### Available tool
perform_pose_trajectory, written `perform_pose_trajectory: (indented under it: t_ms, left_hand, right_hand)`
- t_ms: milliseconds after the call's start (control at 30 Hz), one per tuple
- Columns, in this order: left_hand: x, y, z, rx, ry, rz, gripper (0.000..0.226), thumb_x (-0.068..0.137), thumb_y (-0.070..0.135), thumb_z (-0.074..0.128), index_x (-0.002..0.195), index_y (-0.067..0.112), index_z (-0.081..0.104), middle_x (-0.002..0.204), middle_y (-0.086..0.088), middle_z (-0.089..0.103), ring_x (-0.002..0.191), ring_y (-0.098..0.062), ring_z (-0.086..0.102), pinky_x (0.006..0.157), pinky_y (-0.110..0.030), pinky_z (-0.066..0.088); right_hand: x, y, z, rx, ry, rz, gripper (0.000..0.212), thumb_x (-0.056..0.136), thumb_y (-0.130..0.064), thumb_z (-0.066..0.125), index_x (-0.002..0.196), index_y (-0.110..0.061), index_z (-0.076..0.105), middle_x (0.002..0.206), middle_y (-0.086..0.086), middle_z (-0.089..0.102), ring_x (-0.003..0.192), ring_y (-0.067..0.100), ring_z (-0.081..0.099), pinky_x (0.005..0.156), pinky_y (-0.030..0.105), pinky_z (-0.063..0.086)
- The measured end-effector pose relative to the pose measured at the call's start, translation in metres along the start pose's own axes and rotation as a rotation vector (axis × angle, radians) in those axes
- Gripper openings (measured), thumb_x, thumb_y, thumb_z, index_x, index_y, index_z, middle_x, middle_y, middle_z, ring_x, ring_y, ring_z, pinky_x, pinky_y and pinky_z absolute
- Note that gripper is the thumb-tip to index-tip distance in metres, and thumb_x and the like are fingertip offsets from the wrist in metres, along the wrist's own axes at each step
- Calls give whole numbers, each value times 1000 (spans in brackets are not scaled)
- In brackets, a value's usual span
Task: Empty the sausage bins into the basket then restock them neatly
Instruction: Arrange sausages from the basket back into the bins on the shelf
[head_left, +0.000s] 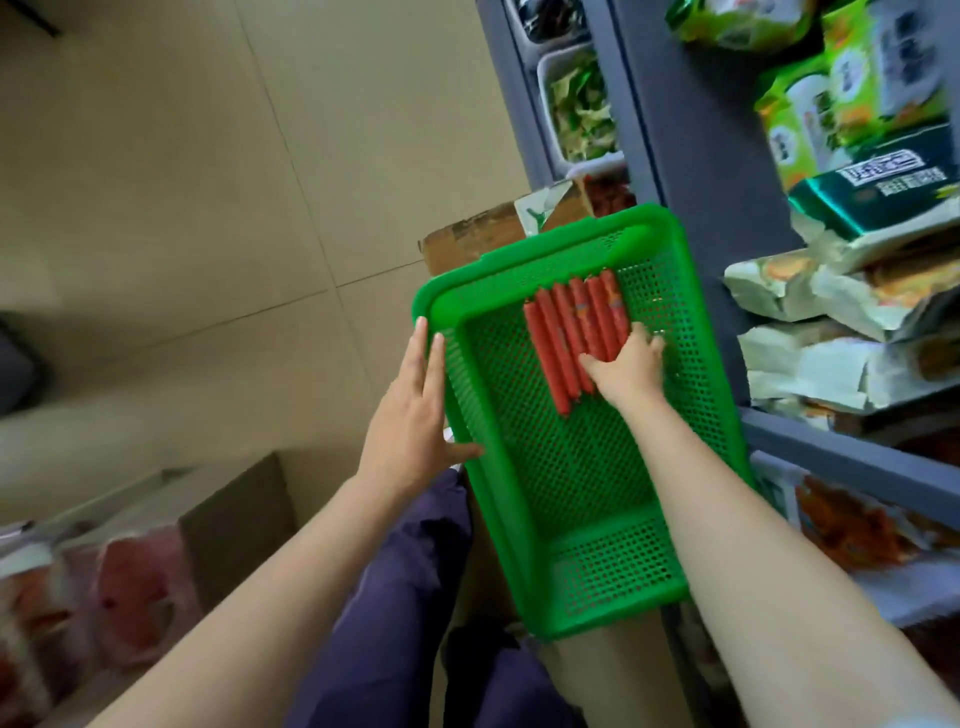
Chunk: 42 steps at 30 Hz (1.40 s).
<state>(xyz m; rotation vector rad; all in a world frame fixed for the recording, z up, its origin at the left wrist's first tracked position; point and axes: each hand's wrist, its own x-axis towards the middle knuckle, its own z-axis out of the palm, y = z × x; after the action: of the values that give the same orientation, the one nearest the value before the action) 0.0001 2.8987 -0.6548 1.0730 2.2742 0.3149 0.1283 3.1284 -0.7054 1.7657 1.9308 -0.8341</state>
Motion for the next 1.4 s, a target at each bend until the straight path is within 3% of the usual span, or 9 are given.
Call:
perform_pose_trajectory:
  t_ms: [167,500,700,867,1000,1200,1400]
  left_hand:
    - [0,-3,2,2,9,4,143,44,53,93,151,-7,21,163,-18,6,146,-34,28,114,-36,29]
    - [0,-7,5,-2,21,7,145,41,56,93,151,-5,22,163,-19,10,144,-37,32,114,-41,33]
    - [1,-11,8,19,36,10,146,42,61,89,153,-2,19,163,-14,2,149,-32,22,116,-48,33]
    - [1,-8,7,55,23,-19,145,45,67,84,156,4,14,164,-7,-4,152,-26,12,120,-46,23]
    - [0,-6,5,57,19,-49,144,46,69,82,157,8,12,164,-4,-7,152,-21,5,121,-42,15]
    - [0,-6,6,54,25,-55,145,46,70,81,157,9,11,163,-1,-10,151,-17,2,121,-43,16]
    - [-1,-7,8,64,40,-61,144,46,70,81,157,9,12,162,-1,-9,151,-17,3,121,-46,15]
  right_hand:
    - [4,-9,18,-98,34,30,120,62,-63,80,147,0,24,152,26,22,141,42,24,115,51,27]
    - [0,-23,38,-95,25,47,114,58,-54,87,141,-3,28,147,21,29,138,37,28,109,45,31]
    - [-5,-26,54,2,9,21,88,64,-44,86,126,-1,40,136,21,48,127,37,44,104,41,39]
    - [-28,-39,71,87,-39,6,70,64,-31,86,115,-8,43,121,16,61,108,33,62,91,39,51]
    - [-48,-44,88,68,-98,-21,69,67,-32,83,117,-10,42,119,15,59,107,34,62,91,42,52]
    - [-52,-43,91,-12,-48,-42,61,77,-26,73,123,-5,39,125,20,54,114,37,55,95,42,46]
    - [-52,-42,90,167,-147,8,43,79,-20,73,114,-7,51,112,15,64,100,35,64,85,38,52]
